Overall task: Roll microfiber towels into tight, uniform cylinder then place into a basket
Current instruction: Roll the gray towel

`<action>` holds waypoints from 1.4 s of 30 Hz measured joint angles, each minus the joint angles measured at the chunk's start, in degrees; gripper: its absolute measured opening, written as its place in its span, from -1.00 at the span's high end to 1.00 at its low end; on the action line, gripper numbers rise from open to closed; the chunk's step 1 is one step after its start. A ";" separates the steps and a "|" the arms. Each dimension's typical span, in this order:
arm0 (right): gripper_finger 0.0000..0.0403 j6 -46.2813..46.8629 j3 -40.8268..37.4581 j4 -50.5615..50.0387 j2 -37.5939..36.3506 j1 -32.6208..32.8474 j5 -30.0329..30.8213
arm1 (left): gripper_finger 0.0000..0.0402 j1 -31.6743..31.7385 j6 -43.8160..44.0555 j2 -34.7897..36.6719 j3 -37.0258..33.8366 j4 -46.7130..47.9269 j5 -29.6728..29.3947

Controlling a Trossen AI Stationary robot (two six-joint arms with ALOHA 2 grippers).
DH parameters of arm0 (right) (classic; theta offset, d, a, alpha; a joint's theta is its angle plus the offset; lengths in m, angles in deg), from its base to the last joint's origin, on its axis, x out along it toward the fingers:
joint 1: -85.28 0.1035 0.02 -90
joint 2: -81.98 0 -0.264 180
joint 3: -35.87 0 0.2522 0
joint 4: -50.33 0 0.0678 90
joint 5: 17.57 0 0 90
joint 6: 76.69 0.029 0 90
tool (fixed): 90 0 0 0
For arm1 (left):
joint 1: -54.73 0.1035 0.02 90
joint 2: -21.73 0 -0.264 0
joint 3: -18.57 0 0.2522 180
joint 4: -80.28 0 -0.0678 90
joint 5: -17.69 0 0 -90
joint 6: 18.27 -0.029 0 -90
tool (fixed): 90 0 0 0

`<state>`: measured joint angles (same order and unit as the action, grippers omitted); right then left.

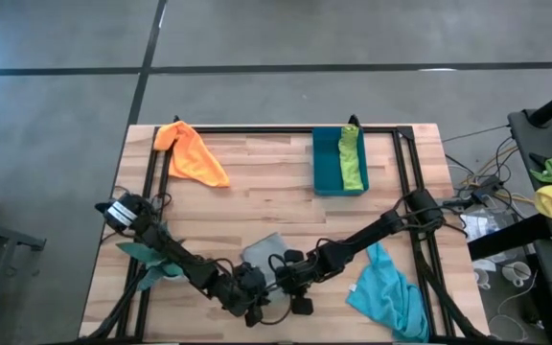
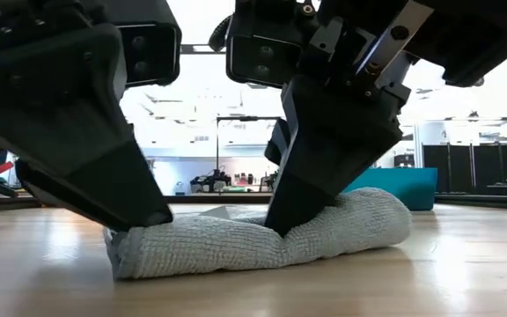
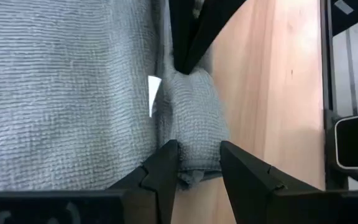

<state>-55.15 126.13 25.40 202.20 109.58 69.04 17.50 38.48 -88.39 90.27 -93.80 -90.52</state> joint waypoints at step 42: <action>0.39 -34.86 6.96 -8.95 4.81 11.76 31.69 | 0.46 0.04 1.88 0.14 -0.31 0.99 3.01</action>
<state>-90.02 133.08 16.44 207.01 121.34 100.73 17.54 40.36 -88.25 89.96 -92.81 -87.51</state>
